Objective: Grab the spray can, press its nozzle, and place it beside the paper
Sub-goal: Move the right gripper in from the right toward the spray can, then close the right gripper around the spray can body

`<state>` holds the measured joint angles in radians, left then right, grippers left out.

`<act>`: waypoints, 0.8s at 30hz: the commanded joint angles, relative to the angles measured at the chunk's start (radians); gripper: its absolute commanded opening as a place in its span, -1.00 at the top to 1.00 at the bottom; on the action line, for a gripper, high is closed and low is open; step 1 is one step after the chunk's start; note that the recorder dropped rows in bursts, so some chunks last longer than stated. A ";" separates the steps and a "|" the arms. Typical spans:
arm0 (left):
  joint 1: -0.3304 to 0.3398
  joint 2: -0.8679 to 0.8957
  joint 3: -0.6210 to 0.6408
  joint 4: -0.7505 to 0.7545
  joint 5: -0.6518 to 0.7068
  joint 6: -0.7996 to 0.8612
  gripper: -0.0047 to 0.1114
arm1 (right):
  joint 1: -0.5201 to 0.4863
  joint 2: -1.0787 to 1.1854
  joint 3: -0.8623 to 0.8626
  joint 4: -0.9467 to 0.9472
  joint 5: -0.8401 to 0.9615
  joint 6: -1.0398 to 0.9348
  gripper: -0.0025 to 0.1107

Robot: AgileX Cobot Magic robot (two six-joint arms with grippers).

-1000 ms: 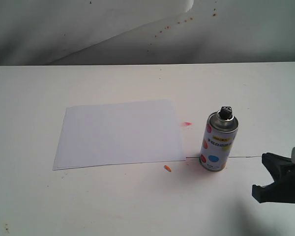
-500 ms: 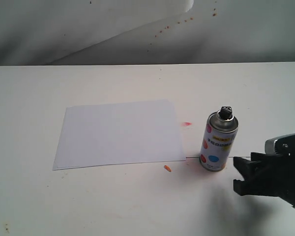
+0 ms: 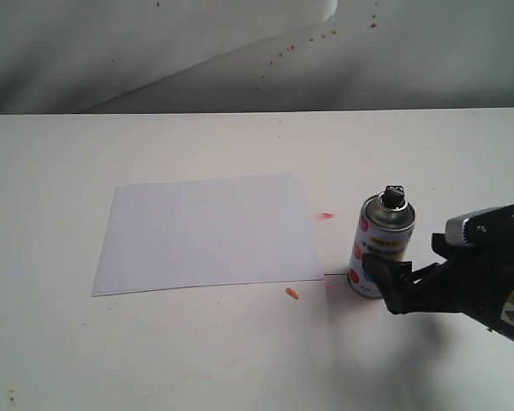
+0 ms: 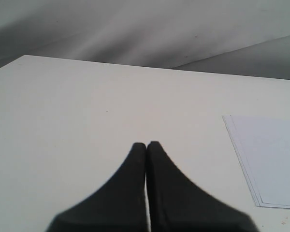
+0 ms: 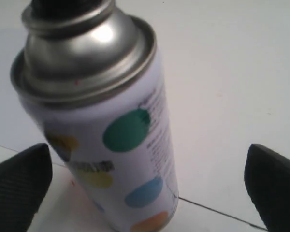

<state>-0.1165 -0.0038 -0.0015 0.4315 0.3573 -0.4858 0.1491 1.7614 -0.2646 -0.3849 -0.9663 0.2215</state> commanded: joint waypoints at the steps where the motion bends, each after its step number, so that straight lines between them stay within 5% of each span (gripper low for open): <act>1: -0.004 0.004 0.002 -0.003 -0.001 -0.008 0.92 | 0.001 0.032 -0.036 -0.049 0.004 0.024 -0.85; 24: -0.004 0.004 0.002 -0.003 -0.001 -0.008 0.92 | 0.001 0.190 -0.132 -0.164 -0.071 -0.039 -0.84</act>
<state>-0.1165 -0.0038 -0.0015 0.4315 0.3573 -0.4858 0.1491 1.9409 -0.3947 -0.5368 -1.0088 0.2089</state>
